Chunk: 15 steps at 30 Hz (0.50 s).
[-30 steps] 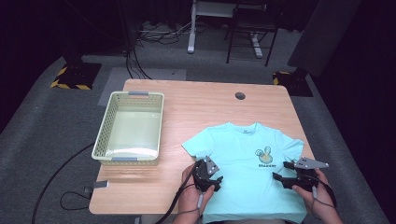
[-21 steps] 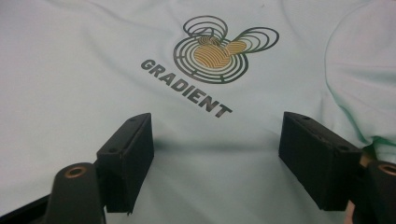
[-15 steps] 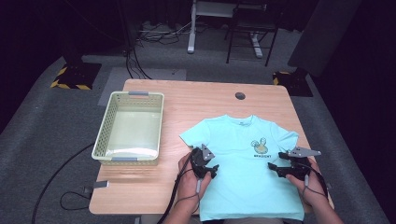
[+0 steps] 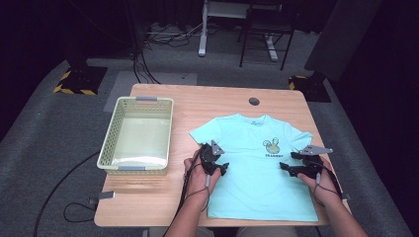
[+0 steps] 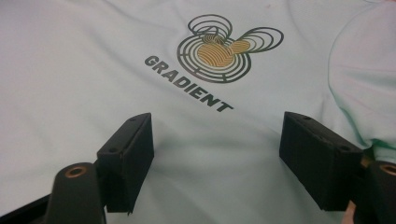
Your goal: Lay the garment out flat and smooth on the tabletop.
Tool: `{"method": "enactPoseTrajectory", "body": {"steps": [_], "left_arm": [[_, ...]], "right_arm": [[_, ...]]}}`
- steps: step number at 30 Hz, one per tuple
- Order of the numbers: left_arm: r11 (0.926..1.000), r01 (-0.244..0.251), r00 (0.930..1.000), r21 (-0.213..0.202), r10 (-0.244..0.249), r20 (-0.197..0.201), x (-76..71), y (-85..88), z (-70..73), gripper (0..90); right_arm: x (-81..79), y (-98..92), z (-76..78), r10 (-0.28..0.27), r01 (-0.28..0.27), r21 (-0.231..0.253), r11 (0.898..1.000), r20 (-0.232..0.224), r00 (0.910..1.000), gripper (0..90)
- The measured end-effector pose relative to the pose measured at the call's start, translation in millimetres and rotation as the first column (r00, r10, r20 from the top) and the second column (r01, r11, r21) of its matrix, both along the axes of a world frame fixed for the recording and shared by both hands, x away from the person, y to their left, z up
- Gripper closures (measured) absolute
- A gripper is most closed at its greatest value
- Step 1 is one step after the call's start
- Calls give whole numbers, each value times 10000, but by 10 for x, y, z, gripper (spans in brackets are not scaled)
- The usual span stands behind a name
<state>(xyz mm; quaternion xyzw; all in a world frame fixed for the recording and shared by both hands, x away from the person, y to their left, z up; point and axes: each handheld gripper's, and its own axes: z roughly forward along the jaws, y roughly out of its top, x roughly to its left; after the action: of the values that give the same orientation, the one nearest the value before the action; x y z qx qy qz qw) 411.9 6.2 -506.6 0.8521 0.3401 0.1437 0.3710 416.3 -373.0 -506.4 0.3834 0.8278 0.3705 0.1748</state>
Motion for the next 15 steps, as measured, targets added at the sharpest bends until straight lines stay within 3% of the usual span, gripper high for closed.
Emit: {"method": "enactPoseTrajectory", "body": {"steps": [15], "left_arm": [[10000,30,10000,-20,-30,-31,274,74,5,302]], "right_arm": [[343,25,4,238,-237,50,9997,-28,9997,268]]}}
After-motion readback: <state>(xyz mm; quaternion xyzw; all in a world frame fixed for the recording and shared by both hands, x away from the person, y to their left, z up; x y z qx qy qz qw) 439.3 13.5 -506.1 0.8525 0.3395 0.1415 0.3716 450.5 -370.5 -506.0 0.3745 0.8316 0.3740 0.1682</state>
